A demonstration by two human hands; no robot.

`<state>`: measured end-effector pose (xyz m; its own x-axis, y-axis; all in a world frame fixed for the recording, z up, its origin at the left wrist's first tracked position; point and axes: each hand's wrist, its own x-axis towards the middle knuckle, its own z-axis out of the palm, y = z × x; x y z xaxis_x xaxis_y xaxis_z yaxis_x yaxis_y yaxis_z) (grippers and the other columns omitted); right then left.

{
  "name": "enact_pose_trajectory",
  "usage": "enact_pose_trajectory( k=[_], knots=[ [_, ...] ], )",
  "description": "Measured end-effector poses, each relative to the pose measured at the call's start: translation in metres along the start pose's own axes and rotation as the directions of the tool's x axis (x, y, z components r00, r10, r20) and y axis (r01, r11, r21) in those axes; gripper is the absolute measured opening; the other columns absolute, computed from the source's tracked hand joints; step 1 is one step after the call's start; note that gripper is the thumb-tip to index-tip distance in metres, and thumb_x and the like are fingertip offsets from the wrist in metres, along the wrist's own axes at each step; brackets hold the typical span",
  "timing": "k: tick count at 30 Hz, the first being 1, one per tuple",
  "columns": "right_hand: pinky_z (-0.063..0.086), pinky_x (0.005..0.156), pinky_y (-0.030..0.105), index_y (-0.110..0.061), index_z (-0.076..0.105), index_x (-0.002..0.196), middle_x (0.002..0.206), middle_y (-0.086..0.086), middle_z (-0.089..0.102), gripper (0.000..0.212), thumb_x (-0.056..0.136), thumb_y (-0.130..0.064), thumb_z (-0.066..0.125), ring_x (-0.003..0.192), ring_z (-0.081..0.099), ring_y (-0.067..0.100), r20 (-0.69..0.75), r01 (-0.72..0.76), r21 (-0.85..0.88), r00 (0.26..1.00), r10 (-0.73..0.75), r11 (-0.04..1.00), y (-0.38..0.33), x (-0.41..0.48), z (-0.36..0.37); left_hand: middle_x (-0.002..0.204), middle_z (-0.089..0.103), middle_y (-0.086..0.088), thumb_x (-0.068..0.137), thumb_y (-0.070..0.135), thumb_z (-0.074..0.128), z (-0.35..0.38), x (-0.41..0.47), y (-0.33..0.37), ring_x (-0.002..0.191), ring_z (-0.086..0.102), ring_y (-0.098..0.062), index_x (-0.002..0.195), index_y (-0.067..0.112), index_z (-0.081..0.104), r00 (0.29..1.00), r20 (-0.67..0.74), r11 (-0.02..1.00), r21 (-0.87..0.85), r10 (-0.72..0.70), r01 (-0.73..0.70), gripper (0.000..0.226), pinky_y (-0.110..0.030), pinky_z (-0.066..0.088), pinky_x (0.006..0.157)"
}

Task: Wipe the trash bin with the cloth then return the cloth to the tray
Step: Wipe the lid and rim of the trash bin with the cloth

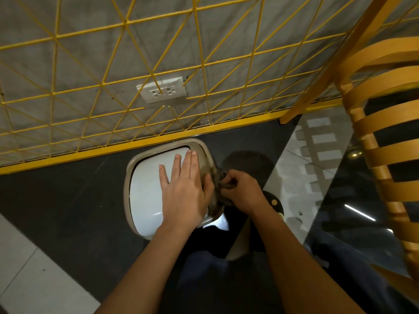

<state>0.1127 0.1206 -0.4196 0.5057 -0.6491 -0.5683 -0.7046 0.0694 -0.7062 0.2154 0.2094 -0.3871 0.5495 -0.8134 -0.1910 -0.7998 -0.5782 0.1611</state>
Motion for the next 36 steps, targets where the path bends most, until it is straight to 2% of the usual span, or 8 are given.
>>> enact_pose_trajectory(
  k=[5,11,16,22,26,29,32,36],
  knots=[
    [0.053,0.078,0.04,-0.017,0.058,0.072,0.09,0.007,0.064,0.01,0.072,-0.012,0.067,0.082,0.061,0.022,-0.051,0.013,-0.007,0.999,-0.013,1.0,-0.002,-0.001,0.002,0.153,0.023,0.0,0.093,0.043,0.025,-0.001,0.0,-0.001,0.143,0.013,-0.02,0.145,0.017,0.021,1.0,-0.012,1.0,-0.009,0.01,-0.01,0.058,-0.043,-0.001,0.114],
    [0.053,0.081,0.044,-0.022,0.056,0.069,0.087,0.004,0.066,0.015,0.076,-0.014,0.067,0.085,0.062,0.02,-0.088,0.078,-0.052,0.993,-0.082,0.996,-0.028,0.038,-0.002,0.154,0.021,0.002,0.095,0.044,0.025,0.0,0.0,-0.003,0.143,0.013,-0.018,0.146,0.018,0.018,0.999,-0.014,1.0,-0.002,0.029,-0.029,0.058,-0.042,-0.002,0.114],
    [0.049,0.073,0.032,-0.027,0.05,0.062,0.081,-0.001,0.063,0.025,0.077,-0.014,0.064,0.083,0.06,0.017,-0.098,0.106,-0.073,0.989,-0.113,0.992,-0.045,0.066,-0.004,0.154,0.02,0.001,0.095,0.045,0.021,0.0,0.003,-0.002,0.143,0.011,-0.019,0.146,0.019,0.016,1.0,-0.003,1.0,-0.001,0.027,-0.027,0.058,-0.043,-0.004,0.114],
    [0.05,0.083,0.03,-0.019,0.062,0.085,0.095,0.002,0.065,0.005,0.082,-0.015,0.064,0.088,0.061,0.013,-0.107,0.11,0.042,0.989,-0.105,0.993,-0.029,0.044,0.002,0.154,0.019,-0.001,0.095,0.042,0.017,0.001,0.0,0.0,0.144,0.008,-0.02,0.146,0.017,0.016,1.0,0.005,1.0,0.012,0.009,-0.009,0.057,-0.047,-0.003,0.114],
    [0.046,0.087,0.025,-0.018,0.066,0.105,0.106,0.005,0.063,0.021,0.084,-0.02,0.063,0.097,0.059,0.016,-0.128,0.102,0.178,0.989,-0.079,0.979,-0.008,0.013,0.009,0.155,0.018,0.0,0.097,0.04,0.017,0.003,0.001,-0.001,0.144,0.008,-0.019,0.147,0.017,0.015,1.0,-0.003,1.0,0.025,0.0,0.001,0.055,-0.047,-0.002,0.114],
    [0.042,0.088,0.018,-0.019,0.067,0.109,0.111,0.007,0.063,0.025,0.085,-0.021,0.063,0.103,0.059,0.015,-0.131,0.162,0.33,0.983,-0.124,0.93,-0.011,0.004,0.01,0.154,0.022,-0.001,0.095,0.04,0.013,0.002,0.001,0.0,0.143,0.012,-0.019,0.146,0.016,0.018,1.0,-0.014,1.0,0.032,-0.001,0.001,0.056,-0.047,0.0,0.114],
    [0.044,0.089,0.019,-0.02,0.068,0.108,0.109,0.008,0.064,0.023,0.086,-0.02,0.061,0.102,0.06,0.015,-0.175,0.251,0.316,0.963,-0.204,0.915,-0.019,0.004,0.01,0.152,0.027,-0.003,0.09,0.04,0.013,0.0,0.0,0.001,0.142,0.017,-0.02,0.145,0.014,0.023,1.0,-0.027,0.999,0.034,0.005,-0.004,0.061,-0.047,0.003,0.114],
    [0.032,0.085,0.006,-0.015,0.064,0.116,0.116,0.008,0.066,0.027,0.091,-0.018,0.053,0.11,0.058,0.016,-0.155,0.188,0.205,0.975,-0.158,0.961,-0.026,0.019,0.012,0.152,0.027,-0.002,0.09,0.04,0.012,0.0,0.0,0.001,0.142,0.017,-0.019,0.145,0.015,0.023,1.0,-0.018,0.999,0.045,0.004,-0.003,0.062,-0.046,0.002,0.114]
  ],
)
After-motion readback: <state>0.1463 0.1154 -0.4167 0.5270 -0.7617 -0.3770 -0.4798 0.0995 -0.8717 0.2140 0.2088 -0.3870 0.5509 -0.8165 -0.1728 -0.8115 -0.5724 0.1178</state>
